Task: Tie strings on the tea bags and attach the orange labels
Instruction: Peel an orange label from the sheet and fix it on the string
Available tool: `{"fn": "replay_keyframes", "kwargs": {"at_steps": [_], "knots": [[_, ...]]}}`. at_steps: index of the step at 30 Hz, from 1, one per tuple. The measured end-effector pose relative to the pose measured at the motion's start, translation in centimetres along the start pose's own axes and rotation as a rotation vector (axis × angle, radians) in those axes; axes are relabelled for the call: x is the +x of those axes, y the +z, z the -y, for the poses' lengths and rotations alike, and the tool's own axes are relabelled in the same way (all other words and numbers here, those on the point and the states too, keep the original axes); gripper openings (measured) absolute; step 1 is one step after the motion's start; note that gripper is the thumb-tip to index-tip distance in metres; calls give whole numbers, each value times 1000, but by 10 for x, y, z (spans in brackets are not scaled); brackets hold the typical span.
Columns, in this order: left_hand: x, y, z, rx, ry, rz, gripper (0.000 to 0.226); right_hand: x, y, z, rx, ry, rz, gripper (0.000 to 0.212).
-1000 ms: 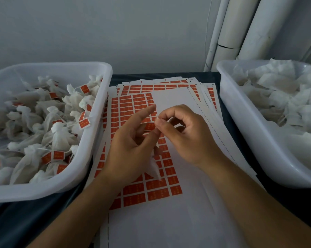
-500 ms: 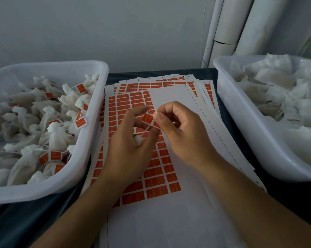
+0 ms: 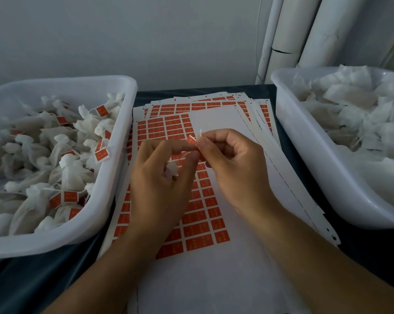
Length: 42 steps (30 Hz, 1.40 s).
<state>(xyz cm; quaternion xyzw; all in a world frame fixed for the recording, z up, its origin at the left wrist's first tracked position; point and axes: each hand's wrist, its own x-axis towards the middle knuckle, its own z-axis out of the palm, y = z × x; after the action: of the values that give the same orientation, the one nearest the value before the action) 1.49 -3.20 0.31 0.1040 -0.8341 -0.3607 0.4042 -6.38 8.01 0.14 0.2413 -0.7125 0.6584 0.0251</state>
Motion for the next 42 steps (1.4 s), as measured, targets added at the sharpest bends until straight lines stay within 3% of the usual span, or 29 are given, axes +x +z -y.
{"fn": "replay_keyframes", "kwargs": {"at_steps": [13, 26, 31, 36, 42], "knots": [[4, -1, 9, 58, -48, -37, 9, -1, -3, 2, -27, -22, 44, 14], [8, -1, 13, 74, -114, -11, 3, 10, -15, 0, -352, -108, 78, 29], [10, 1, 12, -75, -285, 80, 8, 14, -19, 2, -254, -10, 148, 35], [10, 2, 13, -183, -266, 164, 11, 13, -15, 4, -175, 21, 262, 50], [8, 4, 12, -261, -256, 203, 11, 9, -12, 0, -239, -59, 223, 29]]}}
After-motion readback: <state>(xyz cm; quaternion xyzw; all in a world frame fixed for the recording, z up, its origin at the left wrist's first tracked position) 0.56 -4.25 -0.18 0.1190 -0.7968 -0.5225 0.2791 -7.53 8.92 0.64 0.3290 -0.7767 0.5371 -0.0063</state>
